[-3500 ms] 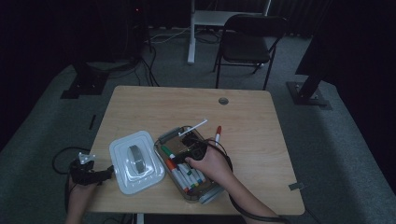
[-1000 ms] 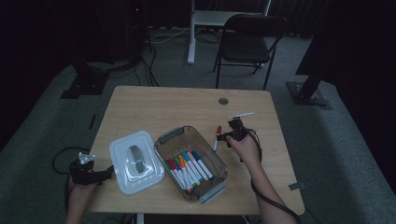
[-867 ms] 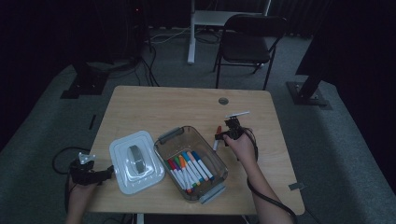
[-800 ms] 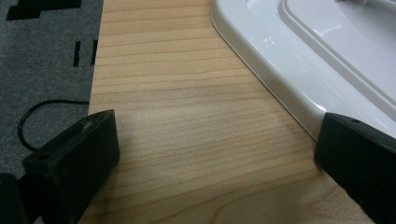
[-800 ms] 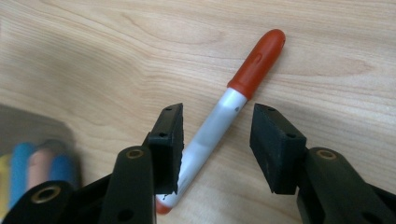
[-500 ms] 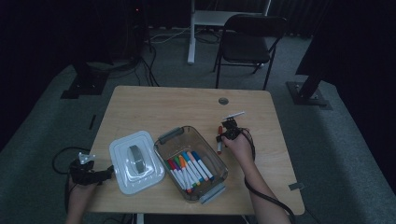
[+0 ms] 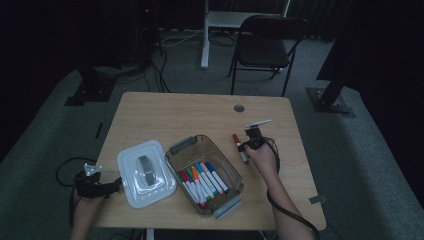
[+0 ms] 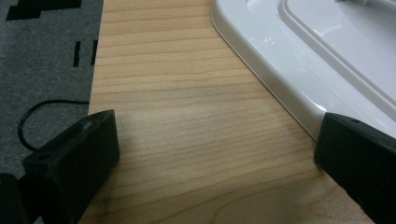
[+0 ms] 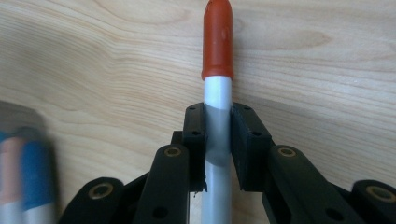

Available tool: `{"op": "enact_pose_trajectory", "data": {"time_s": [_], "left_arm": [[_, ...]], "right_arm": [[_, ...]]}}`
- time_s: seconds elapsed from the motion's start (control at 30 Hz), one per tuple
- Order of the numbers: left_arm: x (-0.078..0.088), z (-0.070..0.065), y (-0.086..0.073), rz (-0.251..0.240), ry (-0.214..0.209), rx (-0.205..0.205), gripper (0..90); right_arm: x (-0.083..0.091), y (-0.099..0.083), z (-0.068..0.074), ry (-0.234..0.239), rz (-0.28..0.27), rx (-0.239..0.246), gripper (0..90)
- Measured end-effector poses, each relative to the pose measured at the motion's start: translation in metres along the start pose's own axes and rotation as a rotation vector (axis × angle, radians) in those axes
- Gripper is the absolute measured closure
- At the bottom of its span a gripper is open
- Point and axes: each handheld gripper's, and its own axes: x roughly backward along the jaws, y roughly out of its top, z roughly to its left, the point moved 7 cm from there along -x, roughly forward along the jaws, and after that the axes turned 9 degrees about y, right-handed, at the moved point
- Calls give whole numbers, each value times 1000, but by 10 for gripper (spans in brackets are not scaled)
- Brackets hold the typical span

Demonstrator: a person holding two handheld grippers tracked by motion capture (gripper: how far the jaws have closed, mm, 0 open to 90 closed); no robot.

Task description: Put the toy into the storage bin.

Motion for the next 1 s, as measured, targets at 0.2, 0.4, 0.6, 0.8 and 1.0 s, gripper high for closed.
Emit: {"op": "enact_pose_trajectory", "data": {"time_s": [0.2, 0.4, 0.6, 0.8, 1.0], "left_arm": [[0, 0, 0, 0, 0, 0, 6], [0, 0, 0, 0, 0, 0, 6], [0, 0, 0, 0, 0, 0, 7], [0, 0, 0, 0, 0, 1, 6], [0, 0, 0, -1, 0, 1, 6]], "right_arm": [[25, 2, 12, 34, -43, 22, 767], [54, 4, 32, 107, -80, 47, 767], [84, 6, 61, 168, -130, 108, 767], [110, 8, 94, 227, -172, 173, 767], [120, 2, 128, 286, -179, 243, 767]]}}
